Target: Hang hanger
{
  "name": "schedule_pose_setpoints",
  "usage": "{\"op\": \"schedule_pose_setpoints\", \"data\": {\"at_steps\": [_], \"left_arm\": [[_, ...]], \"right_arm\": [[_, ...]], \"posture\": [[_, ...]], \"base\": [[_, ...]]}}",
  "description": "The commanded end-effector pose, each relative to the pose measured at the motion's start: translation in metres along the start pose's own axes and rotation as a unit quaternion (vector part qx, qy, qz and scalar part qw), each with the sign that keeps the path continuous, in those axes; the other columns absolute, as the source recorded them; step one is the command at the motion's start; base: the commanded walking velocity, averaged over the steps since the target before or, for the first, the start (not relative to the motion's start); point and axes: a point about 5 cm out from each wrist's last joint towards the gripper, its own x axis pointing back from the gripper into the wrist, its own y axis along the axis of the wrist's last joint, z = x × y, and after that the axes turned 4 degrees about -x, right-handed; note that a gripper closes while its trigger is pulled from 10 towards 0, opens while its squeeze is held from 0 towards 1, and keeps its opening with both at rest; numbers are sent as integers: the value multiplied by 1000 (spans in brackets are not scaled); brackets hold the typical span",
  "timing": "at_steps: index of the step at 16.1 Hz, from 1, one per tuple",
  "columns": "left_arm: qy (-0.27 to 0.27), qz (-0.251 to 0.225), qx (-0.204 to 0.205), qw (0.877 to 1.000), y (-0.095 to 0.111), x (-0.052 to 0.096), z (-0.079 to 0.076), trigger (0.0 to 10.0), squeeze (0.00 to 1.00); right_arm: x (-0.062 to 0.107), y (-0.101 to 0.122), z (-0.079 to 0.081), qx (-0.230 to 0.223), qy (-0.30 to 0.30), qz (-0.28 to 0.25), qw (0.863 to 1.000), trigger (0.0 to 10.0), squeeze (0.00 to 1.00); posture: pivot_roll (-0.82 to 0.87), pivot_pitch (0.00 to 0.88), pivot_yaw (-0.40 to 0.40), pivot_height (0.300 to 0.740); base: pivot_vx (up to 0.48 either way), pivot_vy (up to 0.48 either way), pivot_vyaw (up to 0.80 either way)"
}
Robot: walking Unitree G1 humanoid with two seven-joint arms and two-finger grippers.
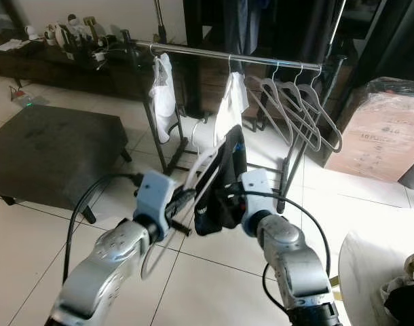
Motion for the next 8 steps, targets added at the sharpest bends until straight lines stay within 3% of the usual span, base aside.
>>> {"op": "schedule_pose_setpoints", "data": {"at_steps": [1,2,5,6,7,8], "left_arm": [[-19,-69,0,997,24,7,1,10000,0],[-46,-79,17,996,23,15,5,10000,0],[-90,-76,11,993,19,28,11,10000,0],[-114,-68,2,991,15,33,11,10000,0],[-134,-61,1,989,11,37,11,10000,0],[-160,-51,1,986,8,42,8,10000,0]], "right_arm": [[-1,2,-6,-1,-19,-4,1000,10000,1000],[-2,5,-17,-3,-49,-10,999,10000,1000],[-2,14,-32,13,-73,-30,997,10000,1000],[-1,18,-44,25,-94,-40,994,10000,1000],[0,22,-54,35,-111,-47,992,10000,671],[1,25,-64,47,-123,-54,990,10000,169]], "posture": [[-31,124,2,740],[-29,126,0,740],[-26,129,-3,740],[-28,130,-6,740],[-28,130,-6,740],[-30,130,-8,740]], "base": [[0,0,0],[0,0,0],[0,0,0],[0,0,0],[0,0,0],[0,0,0]]}}
